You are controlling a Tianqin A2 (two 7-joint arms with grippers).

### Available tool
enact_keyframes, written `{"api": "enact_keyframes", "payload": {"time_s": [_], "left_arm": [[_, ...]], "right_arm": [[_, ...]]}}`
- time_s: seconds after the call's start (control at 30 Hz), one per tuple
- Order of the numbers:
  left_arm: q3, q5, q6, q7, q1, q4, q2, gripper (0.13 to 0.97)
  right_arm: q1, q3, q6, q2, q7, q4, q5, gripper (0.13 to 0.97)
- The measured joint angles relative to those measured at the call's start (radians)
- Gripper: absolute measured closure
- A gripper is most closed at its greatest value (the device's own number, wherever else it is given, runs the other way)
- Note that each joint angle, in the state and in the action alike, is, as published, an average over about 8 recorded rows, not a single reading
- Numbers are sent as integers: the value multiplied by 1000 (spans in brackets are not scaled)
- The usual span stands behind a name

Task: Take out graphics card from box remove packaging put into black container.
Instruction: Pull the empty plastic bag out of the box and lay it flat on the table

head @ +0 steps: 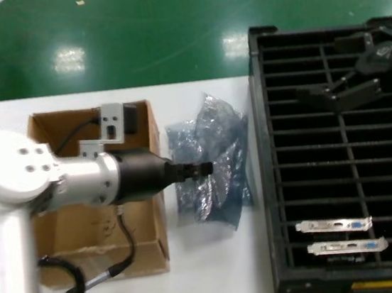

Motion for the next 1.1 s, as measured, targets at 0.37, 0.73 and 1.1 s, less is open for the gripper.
{"api": "enact_keyframes", "payload": {"time_s": [0.37, 0.73, 1.1], "left_arm": [[75, 72, -164, -212, -135, 275, 25, 905], [121, 29, -202, -234, -141, 192, -34, 813], [113, 91, -338, -20, 44, -248, -187, 590]], "right_arm": [[0, 0, 0, 0, 0, 0, 0, 129], [0, 0, 0, 0, 0, 0, 0, 129], [-3, 1, 3, -1, -1, 2, 0, 129]]}}
